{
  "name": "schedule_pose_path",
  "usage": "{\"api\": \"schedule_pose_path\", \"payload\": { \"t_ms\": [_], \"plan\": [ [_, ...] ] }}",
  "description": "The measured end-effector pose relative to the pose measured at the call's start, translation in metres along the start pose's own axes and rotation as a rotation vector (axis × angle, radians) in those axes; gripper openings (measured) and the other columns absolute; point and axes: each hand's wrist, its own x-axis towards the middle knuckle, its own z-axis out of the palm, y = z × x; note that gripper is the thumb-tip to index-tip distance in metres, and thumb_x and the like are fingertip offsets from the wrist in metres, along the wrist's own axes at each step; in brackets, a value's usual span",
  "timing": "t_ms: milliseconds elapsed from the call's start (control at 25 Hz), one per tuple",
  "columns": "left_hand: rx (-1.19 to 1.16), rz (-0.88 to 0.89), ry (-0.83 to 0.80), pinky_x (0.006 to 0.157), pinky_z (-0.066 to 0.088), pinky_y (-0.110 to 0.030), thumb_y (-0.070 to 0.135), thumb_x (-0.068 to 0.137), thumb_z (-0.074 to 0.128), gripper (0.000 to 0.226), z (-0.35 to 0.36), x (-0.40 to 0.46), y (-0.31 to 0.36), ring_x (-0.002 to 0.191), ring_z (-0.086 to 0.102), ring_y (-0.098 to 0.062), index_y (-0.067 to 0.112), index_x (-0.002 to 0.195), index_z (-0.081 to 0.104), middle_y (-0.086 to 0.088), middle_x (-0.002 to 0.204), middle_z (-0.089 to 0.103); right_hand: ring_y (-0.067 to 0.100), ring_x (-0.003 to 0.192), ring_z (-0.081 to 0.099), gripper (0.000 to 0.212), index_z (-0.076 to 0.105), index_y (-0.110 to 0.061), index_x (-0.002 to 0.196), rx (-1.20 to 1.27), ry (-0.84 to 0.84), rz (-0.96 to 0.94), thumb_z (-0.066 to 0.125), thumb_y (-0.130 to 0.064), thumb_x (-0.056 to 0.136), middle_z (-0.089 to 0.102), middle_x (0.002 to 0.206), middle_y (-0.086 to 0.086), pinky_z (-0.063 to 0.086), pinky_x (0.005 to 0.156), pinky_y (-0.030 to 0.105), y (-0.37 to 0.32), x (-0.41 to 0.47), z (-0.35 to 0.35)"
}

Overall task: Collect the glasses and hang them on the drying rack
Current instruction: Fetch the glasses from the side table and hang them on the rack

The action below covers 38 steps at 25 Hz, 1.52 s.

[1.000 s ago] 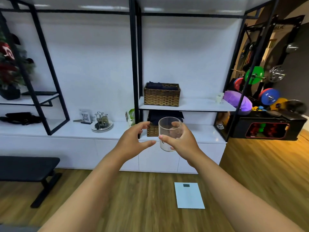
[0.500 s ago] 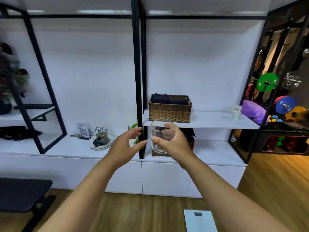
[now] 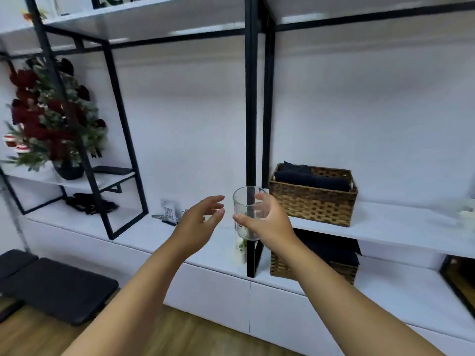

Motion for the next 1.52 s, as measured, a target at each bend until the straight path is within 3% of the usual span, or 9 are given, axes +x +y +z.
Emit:
{"api": "schedule_pose_path", "payload": {
  "t_ms": [120, 240, 360, 600, 800, 1120, 1280, 1360, 1520],
  "plan": [
    [0.018, -0.032, 0.064, 0.102, 0.051, -0.028, 0.029, 0.104, 0.062, 0.031, 0.001, 0.03, -0.012, 0.115, 0.063, 0.001, 0.038, 0.133, 0.063, 0.015, 0.122, 0.07, 0.01, 0.116, 0.057, 0.084, 0.049, -0.033, 0.14, 0.013, -0.058, -0.021, 0.091, -0.053, 0.071, 0.059, 0.123, -0.011, 0.053, 0.093, 0.032, 0.009, 0.047, 0.006],
    [0.043, -0.077, 0.116, 0.084, 0.05, -0.01, 0.034, 0.104, 0.061, 0.03, -0.002, 0.047, -0.031, 0.115, 0.063, 0.001, 0.037, 0.134, 0.064, 0.013, 0.122, 0.069, 0.006, 0.113, 0.058, 0.082, 0.05, -0.033, 0.138, 0.034, -0.125, -0.014, 0.092, -0.052, 0.071, 0.06, 0.124, -0.009, 0.054, 0.09, 0.032, 0.023, 0.083, 0.025],
    [0.097, -0.108, 0.165, 0.09, 0.049, -0.014, 0.036, 0.106, 0.057, 0.029, -0.014, 0.061, -0.053, 0.115, 0.063, 0.002, 0.036, 0.134, 0.064, 0.014, 0.122, 0.07, 0.0, 0.11, 0.057, 0.081, 0.052, -0.036, 0.134, 0.033, -0.18, -0.006, 0.093, -0.053, 0.067, 0.061, 0.12, -0.012, 0.057, 0.096, 0.044, 0.037, 0.109, 0.055],
    [0.156, -0.155, 0.25, 0.084, 0.04, 0.0, 0.026, 0.109, 0.05, 0.032, -0.064, 0.112, -0.109, 0.108, 0.061, 0.004, 0.029, 0.139, 0.062, 0.012, 0.121, 0.069, -0.003, 0.107, 0.059, 0.074, 0.052, -0.041, 0.129, 0.095, -0.269, 0.035, 0.094, -0.049, 0.069, 0.061, 0.119, -0.014, 0.058, 0.093, 0.039, 0.047, 0.162, 0.135],
    [0.051, -0.211, 0.222, 0.102, 0.05, -0.025, 0.017, 0.111, 0.044, 0.032, -0.105, 0.161, -0.186, 0.116, 0.065, -0.009, 0.029, 0.133, 0.063, 0.009, 0.123, 0.071, -0.01, 0.105, 0.055, 0.072, 0.051, -0.039, 0.129, 0.054, -0.27, 0.038, 0.093, -0.044, 0.071, 0.059, 0.118, -0.017, 0.043, 0.076, 0.01, 0.047, 0.224, 0.206],
    [0.019, -0.11, 0.148, 0.109, 0.048, -0.04, 0.055, 0.106, 0.045, 0.041, -0.172, 0.273, -0.227, 0.12, 0.062, -0.006, 0.034, 0.137, 0.061, 0.015, 0.128, 0.067, 0.005, 0.115, 0.058, 0.073, 0.052, -0.038, 0.13, 0.059, -0.194, 0.114, 0.093, -0.046, 0.07, 0.061, 0.12, -0.012, 0.051, 0.083, 0.024, 0.042, 0.319, 0.312],
    [0.194, -0.168, 0.056, 0.104, 0.051, -0.043, 0.077, 0.087, 0.059, 0.084, -0.181, 0.319, -0.236, 0.123, 0.06, -0.016, 0.042, 0.158, 0.031, 0.01, 0.146, 0.053, 0.005, 0.118, 0.059, 0.07, 0.052, -0.039, 0.127, 0.072, -0.211, 0.116, 0.09, -0.04, 0.068, 0.06, 0.122, -0.019, 0.054, 0.086, 0.029, 0.045, 0.357, 0.344],
    [0.255, -0.197, 0.007, 0.102, 0.052, -0.043, 0.081, 0.078, 0.065, 0.102, -0.186, 0.341, -0.25, 0.126, 0.059, -0.019, 0.043, 0.161, 0.021, 0.006, 0.149, 0.05, 0.009, 0.119, 0.063, 0.073, 0.052, -0.035, 0.129, 0.074, -0.243, 0.115, 0.082, -0.04, 0.062, 0.064, 0.122, -0.016, 0.056, 0.087, 0.03, 0.051, 0.374, 0.356],
    [0.314, -0.212, -0.019, 0.095, 0.057, -0.043, 0.074, 0.07, 0.078, 0.106, -0.193, 0.383, -0.287, 0.117, 0.062, -0.016, 0.044, 0.159, 0.028, 0.008, 0.134, 0.059, 0.007, 0.102, 0.069, 0.071, 0.051, -0.033, 0.132, 0.023, -0.267, 0.1, 0.082, -0.031, 0.068, 0.063, 0.108, -0.013, 0.058, 0.087, 0.03, 0.069, 0.417, 0.377]
  ]
}}
